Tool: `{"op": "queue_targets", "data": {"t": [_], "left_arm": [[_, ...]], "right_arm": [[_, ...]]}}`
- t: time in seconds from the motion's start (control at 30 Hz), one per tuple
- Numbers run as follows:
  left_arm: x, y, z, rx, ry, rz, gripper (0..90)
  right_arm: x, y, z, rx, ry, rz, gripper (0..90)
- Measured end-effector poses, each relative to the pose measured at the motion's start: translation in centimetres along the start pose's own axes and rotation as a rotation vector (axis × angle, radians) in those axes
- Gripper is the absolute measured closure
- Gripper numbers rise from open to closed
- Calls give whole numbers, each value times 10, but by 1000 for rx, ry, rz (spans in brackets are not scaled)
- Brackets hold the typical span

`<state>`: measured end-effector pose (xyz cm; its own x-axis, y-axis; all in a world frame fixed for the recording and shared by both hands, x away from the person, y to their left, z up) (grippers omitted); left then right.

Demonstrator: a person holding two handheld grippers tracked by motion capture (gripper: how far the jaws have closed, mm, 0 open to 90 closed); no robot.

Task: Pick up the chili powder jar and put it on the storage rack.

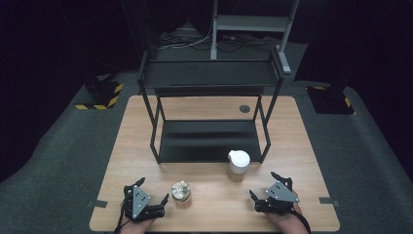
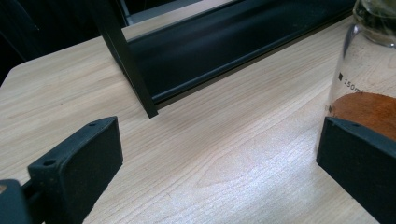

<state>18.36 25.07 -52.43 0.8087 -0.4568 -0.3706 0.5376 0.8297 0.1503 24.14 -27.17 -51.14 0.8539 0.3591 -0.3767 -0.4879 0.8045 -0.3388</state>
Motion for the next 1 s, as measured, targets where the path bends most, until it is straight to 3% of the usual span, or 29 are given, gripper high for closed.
{"op": "queue_targets", "data": {"t": [0.2,0.33,0.4,0.6,1.0], "left_arm": [[-3,-1,-3,3,-20,-6,6],[-6,2,0,-38,-27,-42,7],[-11,0,6,-14,-48,-36,7],[-21,-5,21,-21,-90,-22,6],[-36,-9,33,-18,-153,-17,5]], "right_arm": [[1,-1,1,8,7,-1,0],[1,1,1,-2,8,-8,0],[1,1,1,-5,10,-8,0],[1,1,1,-1,5,-7,0],[0,0,0,6,-1,-5,0]]}}
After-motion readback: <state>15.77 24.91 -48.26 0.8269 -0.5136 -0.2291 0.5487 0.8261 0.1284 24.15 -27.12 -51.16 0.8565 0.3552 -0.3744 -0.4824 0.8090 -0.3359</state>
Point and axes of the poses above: each handheld gripper's, and its own axes: x roughly forward along the jaws, z roughly out of its top, y roughly to its left, the point moved 5 cm from there along x, roughly forward along the jaws, and after that the axes turned 7 degrees about -z, right-handed, at the moved point
